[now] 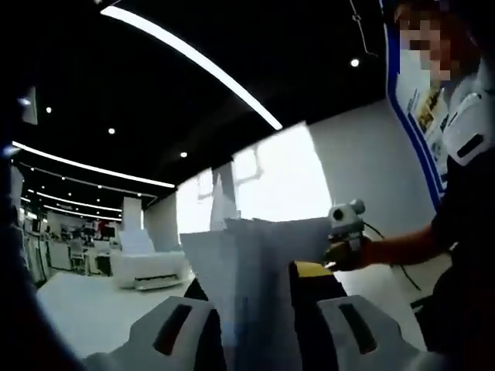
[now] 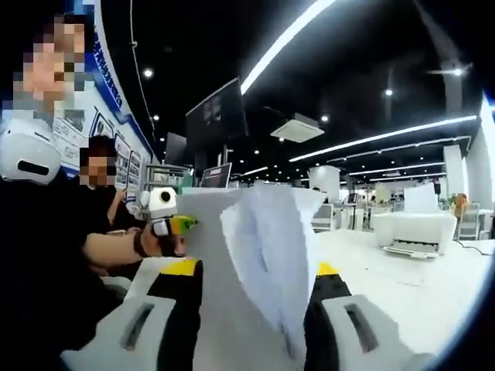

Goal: Organize the stack of printing papers by aligning and flattening the scattered papers on the table

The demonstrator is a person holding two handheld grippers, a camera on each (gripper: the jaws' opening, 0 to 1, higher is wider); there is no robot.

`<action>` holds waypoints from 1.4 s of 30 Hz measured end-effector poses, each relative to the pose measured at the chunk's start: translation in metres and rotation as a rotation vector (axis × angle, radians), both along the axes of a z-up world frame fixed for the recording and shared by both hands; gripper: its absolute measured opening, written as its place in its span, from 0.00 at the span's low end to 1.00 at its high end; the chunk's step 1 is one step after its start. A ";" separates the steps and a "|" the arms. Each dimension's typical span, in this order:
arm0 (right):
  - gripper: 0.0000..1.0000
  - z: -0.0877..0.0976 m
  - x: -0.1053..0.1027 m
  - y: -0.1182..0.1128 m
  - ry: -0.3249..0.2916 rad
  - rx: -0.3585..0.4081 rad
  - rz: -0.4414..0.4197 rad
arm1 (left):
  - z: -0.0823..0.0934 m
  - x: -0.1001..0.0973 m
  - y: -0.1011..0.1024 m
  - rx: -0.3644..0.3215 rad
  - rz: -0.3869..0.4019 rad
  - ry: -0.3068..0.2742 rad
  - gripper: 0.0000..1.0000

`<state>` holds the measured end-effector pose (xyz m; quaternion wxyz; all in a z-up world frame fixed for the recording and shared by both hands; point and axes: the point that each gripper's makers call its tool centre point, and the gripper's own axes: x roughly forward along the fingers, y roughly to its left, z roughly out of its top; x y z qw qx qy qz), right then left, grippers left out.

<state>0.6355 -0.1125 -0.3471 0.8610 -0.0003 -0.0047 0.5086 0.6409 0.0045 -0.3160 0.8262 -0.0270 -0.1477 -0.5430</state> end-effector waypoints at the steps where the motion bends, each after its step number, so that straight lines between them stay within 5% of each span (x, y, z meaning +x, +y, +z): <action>1: 0.47 -0.006 0.002 -0.001 0.011 -0.013 -0.001 | -0.007 0.002 0.000 0.012 0.002 0.018 0.32; 5: 0.46 -0.006 0.003 -0.011 0.018 0.012 -0.016 | -0.008 0.002 0.010 -0.002 0.017 0.025 0.33; 9: 0.47 0.012 0.010 -0.027 0.020 0.076 -0.048 | 0.006 0.003 0.022 -0.048 0.029 0.031 0.32; 12: 0.47 0.024 0.006 -0.018 0.021 0.117 -0.021 | 0.017 -0.001 0.016 -0.072 -0.008 0.026 0.32; 23: 0.51 0.017 0.006 0.000 0.029 0.051 0.019 | 0.017 -0.008 -0.005 -0.061 -0.082 0.042 0.31; 32: 0.46 0.017 0.008 -0.031 0.035 0.050 -0.006 | 0.016 -0.003 0.005 -0.050 -0.050 0.040 0.23; 36: 0.37 0.019 0.006 -0.048 0.038 0.069 -0.018 | 0.014 -0.001 0.004 -0.035 -0.041 0.046 0.14; 42: 0.27 0.022 -0.003 -0.072 0.031 0.127 -0.095 | 0.016 -0.003 0.004 -0.039 -0.049 0.043 0.13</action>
